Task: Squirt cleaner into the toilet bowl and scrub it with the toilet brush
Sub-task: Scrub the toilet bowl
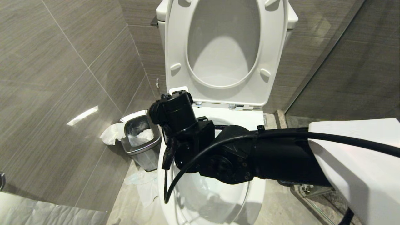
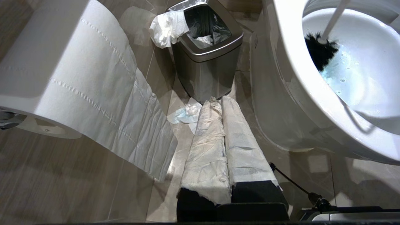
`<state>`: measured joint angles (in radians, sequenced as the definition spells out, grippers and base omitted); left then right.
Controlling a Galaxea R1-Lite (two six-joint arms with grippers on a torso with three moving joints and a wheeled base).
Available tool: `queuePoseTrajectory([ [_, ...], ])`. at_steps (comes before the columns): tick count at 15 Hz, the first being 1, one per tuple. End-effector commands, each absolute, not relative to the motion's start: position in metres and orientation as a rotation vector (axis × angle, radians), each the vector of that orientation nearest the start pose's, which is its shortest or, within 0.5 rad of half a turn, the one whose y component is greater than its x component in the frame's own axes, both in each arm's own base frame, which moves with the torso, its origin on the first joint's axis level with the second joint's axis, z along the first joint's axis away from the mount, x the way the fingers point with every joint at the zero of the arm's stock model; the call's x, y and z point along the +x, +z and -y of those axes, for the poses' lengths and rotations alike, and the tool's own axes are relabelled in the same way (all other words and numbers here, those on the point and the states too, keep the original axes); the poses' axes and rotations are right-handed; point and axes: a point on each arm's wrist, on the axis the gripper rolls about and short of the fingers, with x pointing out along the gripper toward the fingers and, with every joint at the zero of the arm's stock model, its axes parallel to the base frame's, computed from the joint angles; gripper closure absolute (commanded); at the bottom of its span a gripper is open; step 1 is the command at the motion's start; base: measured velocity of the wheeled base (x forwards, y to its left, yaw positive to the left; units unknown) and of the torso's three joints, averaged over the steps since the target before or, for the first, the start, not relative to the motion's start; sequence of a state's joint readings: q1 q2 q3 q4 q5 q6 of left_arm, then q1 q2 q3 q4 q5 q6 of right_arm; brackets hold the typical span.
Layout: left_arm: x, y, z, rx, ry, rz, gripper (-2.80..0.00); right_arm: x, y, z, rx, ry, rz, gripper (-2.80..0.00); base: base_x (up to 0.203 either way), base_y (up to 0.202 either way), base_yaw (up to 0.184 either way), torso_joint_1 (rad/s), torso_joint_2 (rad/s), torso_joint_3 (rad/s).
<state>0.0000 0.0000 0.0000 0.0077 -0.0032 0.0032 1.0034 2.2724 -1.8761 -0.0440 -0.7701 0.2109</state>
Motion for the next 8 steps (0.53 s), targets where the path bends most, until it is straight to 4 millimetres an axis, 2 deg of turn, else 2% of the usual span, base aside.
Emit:
queuePoseTrajectory([
  [1, -0.023, 0.074, 0.000, 0.003, -0.005, -0.011, 0.00, 0.251, 0.206, -0.386, -0.068, 0.224, -0.252, 0.00, 0.000, 0.000, 0.000, 0.000, 0.00, 0.000],
  [4, -0.023, 0.074, 0.000, 0.003, -0.004, -0.011, 0.00, 0.220, 0.202, -0.370, -0.092, 0.251, -0.300, 0.00, 0.000, 0.000, 0.000, 0.000, 0.00, 0.000],
  [8, -0.023, 0.074, 0.000, 0.003, -0.003, -0.011, 0.00, 0.181, 0.203, -0.336, -0.094, 0.275, -0.350, 0.00, 0.000, 0.000, 0.000, 0.000, 0.00, 0.000],
])
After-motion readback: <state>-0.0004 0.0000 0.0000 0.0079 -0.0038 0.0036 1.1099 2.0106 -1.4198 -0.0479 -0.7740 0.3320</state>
